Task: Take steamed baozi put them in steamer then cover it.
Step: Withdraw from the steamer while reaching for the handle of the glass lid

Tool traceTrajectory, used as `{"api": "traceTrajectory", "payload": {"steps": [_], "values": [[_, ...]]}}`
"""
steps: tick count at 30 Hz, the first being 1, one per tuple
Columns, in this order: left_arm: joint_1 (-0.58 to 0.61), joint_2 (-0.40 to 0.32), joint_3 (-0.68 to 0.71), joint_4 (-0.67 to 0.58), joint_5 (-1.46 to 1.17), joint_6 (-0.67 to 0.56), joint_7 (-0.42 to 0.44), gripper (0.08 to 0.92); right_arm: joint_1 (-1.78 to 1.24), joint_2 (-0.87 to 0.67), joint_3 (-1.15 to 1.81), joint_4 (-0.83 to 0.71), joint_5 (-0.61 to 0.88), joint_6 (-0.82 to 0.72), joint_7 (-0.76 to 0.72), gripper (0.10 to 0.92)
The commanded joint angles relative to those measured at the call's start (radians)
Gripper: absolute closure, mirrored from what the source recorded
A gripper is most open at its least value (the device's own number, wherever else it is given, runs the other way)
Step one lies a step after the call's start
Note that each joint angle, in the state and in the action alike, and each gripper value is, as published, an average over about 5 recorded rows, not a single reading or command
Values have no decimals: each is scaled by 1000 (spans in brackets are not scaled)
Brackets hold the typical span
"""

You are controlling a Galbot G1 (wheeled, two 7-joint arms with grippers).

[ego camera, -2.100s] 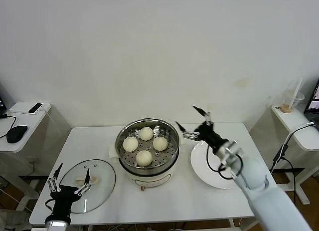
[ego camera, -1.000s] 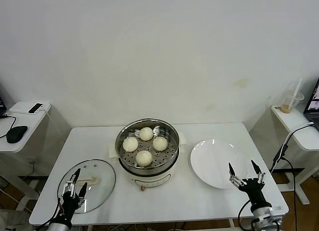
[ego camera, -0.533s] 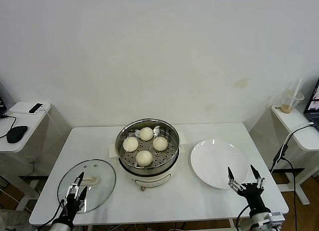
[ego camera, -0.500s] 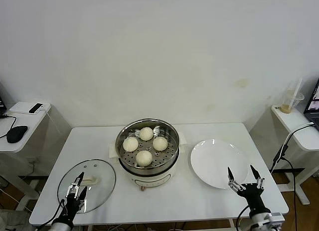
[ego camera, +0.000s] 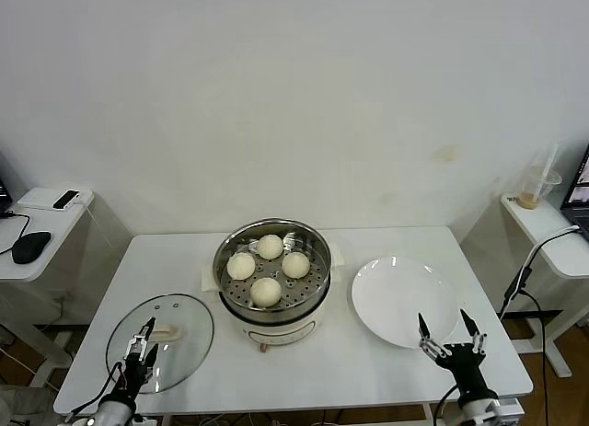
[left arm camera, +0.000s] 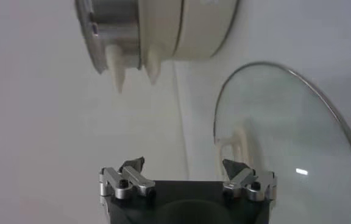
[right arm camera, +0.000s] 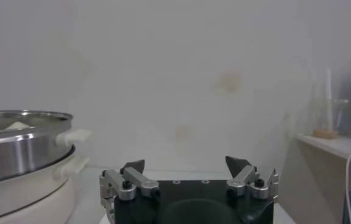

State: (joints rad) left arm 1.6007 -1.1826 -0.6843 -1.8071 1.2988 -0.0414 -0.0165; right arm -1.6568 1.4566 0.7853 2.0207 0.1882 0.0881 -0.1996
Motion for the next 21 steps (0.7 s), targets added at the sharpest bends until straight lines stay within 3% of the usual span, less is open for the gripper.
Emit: {"api": "traceTrajectory", "payload": {"steps": [1, 21], "values": [[-89, 11, 12, 93, 9, 4, 8, 177, -9, 6, -1, 4, -9, 3, -2, 203], [-212, 14, 34, 194, 9, 7, 14, 177, -12, 13, -2, -10, -24, 8, -6, 203]]}}
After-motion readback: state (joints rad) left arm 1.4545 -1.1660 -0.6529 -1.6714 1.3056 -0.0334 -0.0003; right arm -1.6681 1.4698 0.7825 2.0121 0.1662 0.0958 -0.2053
